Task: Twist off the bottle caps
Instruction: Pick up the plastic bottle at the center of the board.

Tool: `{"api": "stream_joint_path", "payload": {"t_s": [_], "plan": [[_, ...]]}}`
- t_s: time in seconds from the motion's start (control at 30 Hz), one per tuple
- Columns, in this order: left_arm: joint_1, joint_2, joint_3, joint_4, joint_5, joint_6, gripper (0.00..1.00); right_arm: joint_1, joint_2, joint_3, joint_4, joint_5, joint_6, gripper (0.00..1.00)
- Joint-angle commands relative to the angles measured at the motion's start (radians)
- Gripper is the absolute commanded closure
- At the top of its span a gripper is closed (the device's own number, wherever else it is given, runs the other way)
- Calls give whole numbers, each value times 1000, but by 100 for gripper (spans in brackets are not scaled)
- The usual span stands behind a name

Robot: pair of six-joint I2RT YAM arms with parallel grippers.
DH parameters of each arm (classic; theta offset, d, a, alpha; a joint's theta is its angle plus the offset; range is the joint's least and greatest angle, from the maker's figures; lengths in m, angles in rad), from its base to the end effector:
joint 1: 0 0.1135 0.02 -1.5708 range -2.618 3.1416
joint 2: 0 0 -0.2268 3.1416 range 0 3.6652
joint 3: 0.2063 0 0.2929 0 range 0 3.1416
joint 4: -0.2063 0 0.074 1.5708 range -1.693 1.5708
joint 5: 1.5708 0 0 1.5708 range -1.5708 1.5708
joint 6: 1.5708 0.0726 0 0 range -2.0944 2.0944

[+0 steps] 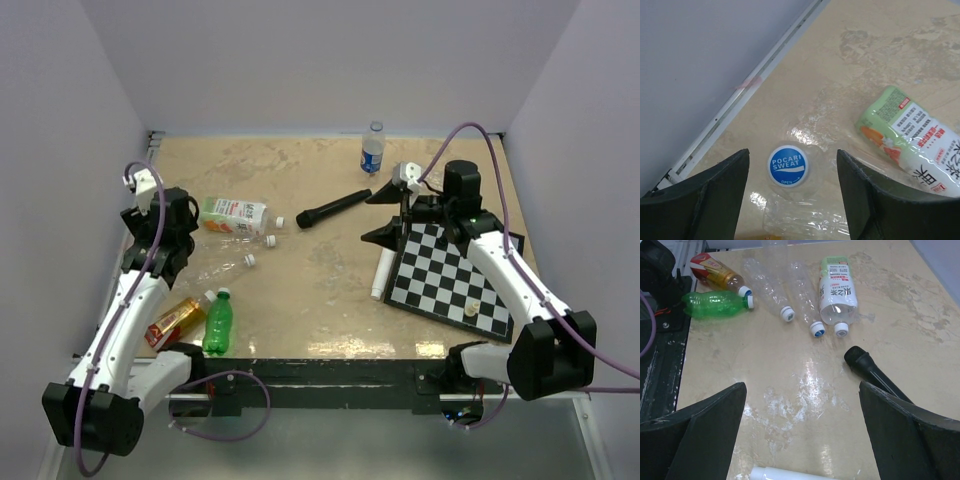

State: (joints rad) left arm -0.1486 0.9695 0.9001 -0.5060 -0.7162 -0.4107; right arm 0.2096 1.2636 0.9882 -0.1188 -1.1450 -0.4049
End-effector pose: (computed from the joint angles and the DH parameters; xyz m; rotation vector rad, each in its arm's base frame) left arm 0.2937 0.0042 0.2704 -0.6570 1.9080 0.4147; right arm 0.3184 0.1353 0.2695 -1.2002 1.3870 0.9712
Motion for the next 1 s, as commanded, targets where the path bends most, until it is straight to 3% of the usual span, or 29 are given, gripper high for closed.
{"api": "stream_joint_path", "payload": {"t_s": [0.0, 0.1, 0.3, 0.4, 0.6, 0.73, 0.83, 0.9, 0.97], "plan": [[50, 14, -44, 41, -14, -40, 29, 8, 3, 40, -16, -19, -17, 2], [66, 14, -56, 60, 0, -39, 43, 8, 5, 40, -18, -16, -18, 2], [67, -18, -52, 60, -40, 2, 88, 10, 8, 40, -21, -13, -22, 2], [67, -60, -33, 64, -60, 61, 99, 10, 14, 40, -22, -13, -22, 2], [54, -140, 84, 77, 13, 228, 100, 19, 36, 47, -59, -7, -66, 2], [40, -150, 151, 84, 355, 309, 100, 46, 54, 70, -154, 14, -196, 2], [24, -126, 187, 109, 801, 316, 100, 100, 63, 92, -270, 51, -374, 2], [-8, -104, 186, 174, 1071, 258, 100, 140, 65, 102, -332, 92, -477, 2], [-87, -78, 175, 275, 1178, 170, 100, 178, 59, 106, -346, 129, -534, 2]]}}
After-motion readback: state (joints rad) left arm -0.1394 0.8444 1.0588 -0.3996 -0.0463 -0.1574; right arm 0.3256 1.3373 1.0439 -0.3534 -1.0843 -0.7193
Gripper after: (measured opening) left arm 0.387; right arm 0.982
